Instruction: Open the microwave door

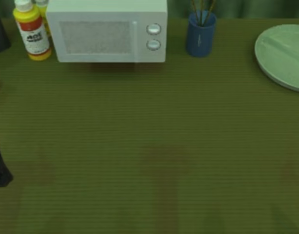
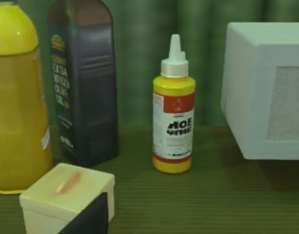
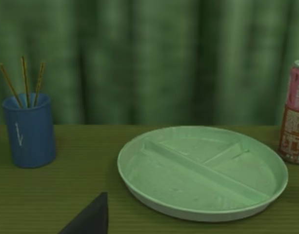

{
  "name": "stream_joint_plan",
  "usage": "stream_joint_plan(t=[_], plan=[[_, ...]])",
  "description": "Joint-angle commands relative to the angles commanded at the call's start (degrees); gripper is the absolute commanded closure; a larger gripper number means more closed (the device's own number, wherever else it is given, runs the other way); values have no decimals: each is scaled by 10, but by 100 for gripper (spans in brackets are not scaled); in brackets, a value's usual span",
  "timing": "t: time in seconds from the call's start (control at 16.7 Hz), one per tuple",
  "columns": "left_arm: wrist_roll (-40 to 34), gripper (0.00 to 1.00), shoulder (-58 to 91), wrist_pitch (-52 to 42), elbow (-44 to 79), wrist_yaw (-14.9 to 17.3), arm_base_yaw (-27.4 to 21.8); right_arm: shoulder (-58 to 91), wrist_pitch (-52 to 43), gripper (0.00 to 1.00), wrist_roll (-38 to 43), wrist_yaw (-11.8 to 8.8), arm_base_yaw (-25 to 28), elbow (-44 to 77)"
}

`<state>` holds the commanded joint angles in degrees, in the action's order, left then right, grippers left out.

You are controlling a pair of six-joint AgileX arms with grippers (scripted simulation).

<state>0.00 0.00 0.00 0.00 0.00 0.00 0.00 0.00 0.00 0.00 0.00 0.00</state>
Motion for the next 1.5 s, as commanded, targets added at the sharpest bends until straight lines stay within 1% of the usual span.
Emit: stream_joint_plan(t=[0.18,0.3,0.42,0.6,0.9,1.5], plan=[[-1,0,4,-2,5,0,-1,0,0,0,0,0,0,0],[-7,0,25,-13,33,-1,-9,0,0,0,0,0,0,0],[-17,0,66,-35,83,-4,-21,0,0,0,0,0,0,0],[-38,0,159,-86,191,-12,-47,0,0,0,0,0,0,0],[-87,0,383,-212,435,-37,-102,0,0,0,0,0,0,0],[-204,0,926,-520,1012,-105,-230,0,0,0,0,0,0,0]])
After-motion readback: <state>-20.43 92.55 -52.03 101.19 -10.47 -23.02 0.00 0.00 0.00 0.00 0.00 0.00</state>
